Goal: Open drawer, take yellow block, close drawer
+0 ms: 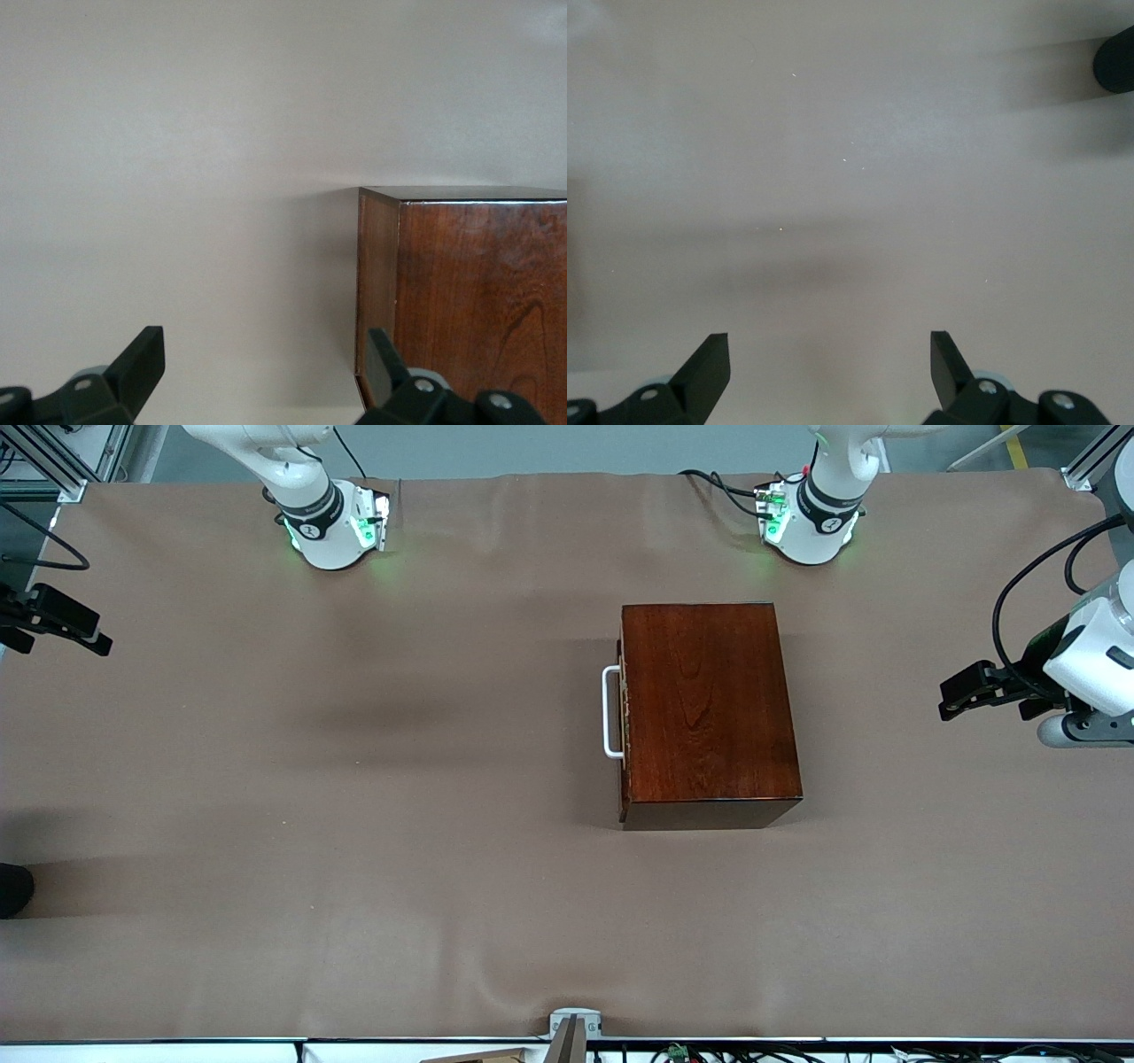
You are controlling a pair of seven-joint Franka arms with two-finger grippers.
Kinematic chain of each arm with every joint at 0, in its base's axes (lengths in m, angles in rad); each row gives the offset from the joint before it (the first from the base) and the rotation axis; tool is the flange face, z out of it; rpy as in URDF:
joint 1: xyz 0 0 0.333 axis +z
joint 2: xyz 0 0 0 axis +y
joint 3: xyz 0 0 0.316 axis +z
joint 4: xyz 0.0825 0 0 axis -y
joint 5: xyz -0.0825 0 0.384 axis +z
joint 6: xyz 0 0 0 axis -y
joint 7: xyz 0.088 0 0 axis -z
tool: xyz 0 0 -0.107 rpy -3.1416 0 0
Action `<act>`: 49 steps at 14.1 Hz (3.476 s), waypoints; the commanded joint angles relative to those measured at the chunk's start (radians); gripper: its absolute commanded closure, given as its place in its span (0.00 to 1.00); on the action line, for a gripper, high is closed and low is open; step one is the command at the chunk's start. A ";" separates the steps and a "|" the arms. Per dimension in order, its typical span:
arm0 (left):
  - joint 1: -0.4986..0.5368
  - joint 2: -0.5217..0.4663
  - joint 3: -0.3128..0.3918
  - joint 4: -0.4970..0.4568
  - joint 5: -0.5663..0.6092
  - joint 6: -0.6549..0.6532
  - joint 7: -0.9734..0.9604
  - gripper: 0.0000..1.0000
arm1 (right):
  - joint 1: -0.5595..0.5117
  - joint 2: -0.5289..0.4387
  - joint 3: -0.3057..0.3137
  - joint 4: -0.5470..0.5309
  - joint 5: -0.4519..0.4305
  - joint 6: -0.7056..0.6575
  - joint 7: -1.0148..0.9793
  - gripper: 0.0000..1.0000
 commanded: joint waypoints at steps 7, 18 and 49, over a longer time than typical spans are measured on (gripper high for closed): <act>0.004 -0.026 -0.010 -0.023 0.012 0.020 -0.012 0.00 | -0.013 -0.011 0.012 0.001 -0.011 0.002 0.000 0.00; -0.237 0.170 -0.165 0.048 -0.031 0.107 -0.223 0.00 | -0.018 -0.011 0.013 0.007 -0.011 0.002 0.000 0.00; -0.916 0.583 0.119 0.143 0.158 0.182 -0.758 0.00 | -0.013 -0.011 0.012 0.007 -0.011 0.000 -0.001 0.00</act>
